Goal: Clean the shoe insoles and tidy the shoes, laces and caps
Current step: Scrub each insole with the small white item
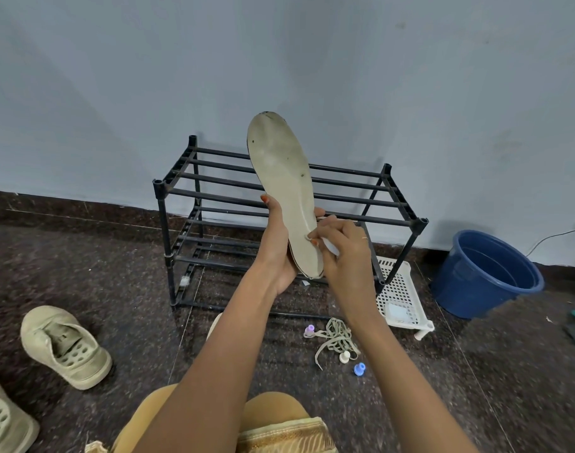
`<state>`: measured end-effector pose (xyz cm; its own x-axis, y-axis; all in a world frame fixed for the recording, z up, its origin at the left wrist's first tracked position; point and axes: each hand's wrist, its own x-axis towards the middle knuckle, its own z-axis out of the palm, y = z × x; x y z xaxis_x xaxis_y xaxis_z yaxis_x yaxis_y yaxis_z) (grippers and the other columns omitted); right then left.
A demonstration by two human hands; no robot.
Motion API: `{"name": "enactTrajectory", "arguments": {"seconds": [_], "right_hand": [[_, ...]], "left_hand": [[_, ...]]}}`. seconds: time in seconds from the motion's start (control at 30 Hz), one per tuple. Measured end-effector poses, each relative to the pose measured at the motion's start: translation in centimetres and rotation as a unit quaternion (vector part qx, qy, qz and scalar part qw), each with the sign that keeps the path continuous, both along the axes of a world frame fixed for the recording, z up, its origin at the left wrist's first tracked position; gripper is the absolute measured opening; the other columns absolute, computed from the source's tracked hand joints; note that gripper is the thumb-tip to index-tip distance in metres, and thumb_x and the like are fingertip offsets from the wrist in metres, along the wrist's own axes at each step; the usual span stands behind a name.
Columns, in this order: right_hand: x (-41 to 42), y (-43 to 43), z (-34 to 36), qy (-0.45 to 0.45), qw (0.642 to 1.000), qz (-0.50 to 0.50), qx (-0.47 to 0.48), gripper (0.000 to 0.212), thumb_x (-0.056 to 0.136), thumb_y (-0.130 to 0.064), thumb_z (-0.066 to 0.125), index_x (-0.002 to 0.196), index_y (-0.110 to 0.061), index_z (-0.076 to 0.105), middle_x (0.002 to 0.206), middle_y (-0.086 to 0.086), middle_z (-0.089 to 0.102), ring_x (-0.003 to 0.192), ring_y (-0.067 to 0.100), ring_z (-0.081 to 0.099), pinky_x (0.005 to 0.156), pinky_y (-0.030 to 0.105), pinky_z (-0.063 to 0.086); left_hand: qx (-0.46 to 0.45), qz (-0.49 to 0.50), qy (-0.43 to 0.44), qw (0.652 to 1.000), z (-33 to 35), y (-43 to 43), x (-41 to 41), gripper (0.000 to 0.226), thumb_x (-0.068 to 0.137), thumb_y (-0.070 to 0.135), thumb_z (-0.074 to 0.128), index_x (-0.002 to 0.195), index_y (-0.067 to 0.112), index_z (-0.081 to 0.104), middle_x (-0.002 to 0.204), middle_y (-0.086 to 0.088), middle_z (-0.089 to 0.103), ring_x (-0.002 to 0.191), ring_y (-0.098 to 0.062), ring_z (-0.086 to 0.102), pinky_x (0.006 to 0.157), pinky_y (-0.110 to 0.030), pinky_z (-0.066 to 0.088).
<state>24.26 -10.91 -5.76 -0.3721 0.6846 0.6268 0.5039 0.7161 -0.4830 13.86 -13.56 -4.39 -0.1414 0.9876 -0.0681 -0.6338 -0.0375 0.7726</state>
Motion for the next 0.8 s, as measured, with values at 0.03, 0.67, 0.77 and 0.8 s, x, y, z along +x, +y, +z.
{"name": "enactTrajectory", "arguments": {"seconds": [0.03, 0.67, 0.77, 0.8], "right_hand": [[0.1, -0.1, -0.2, -0.003, 1.000, 0.002, 0.001, 0.012, 0.078, -0.002, 0.063, 0.088, -0.007, 0.069, 0.092, 0.009, 0.061, 0.090, 0.027, 0.053, 0.081, -0.001, 0.026], [0.6, -2.7, -0.8, 0.040, 0.991, 0.017, -0.126, 0.016, 0.081, 0.000, 0.062, 0.087, -0.013, 0.070, 0.088, -0.003, 0.057, 0.089, 0.016, 0.053, 0.077, 0.004, 0.033], [0.6, -2.0, -0.4, 0.031, 0.996, -0.015, -0.083, 0.016, 0.080, 0.001, 0.063, 0.088, -0.012, 0.070, 0.089, -0.001, 0.053, 0.090, 0.017, 0.052, 0.077, 0.010, 0.034], [0.7, -1.9, -0.4, 0.027, 0.997, -0.019, -0.069, 0.016, 0.080, 0.001, 0.063, 0.088, -0.011, 0.069, 0.090, -0.001, 0.054, 0.090, 0.018, 0.053, 0.077, 0.013, 0.035]], "left_hand": [[0.005, 0.004, -0.013, 1.000, -0.1, 0.0, 0.0, 0.087, 0.084, 0.073, 0.001, 0.094, 0.009, 0.059, 0.080, -0.004, 0.071, 0.078, -0.014, 0.068, 0.074, -0.027, 0.054], [0.061, 0.076, -0.118, 0.988, 0.0, 0.1, 0.0, 0.081, 0.088, 0.069, 0.009, 0.090, 0.007, 0.062, 0.071, -0.004, 0.068, 0.081, -0.017, 0.068, 0.091, -0.040, 0.051], [0.055, 0.055, -0.100, 0.992, 0.1, 0.1, 0.0, 0.082, 0.088, 0.070, 0.010, 0.086, 0.010, 0.065, 0.074, -0.004, 0.068, 0.083, -0.018, 0.069, 0.093, -0.042, 0.050], [0.056, 0.053, -0.098, 0.992, 0.1, 0.1, 0.0, 0.081, 0.088, 0.070, 0.010, 0.085, 0.010, 0.066, 0.075, -0.004, 0.068, 0.083, -0.018, 0.069, 0.093, -0.042, 0.049]]}}
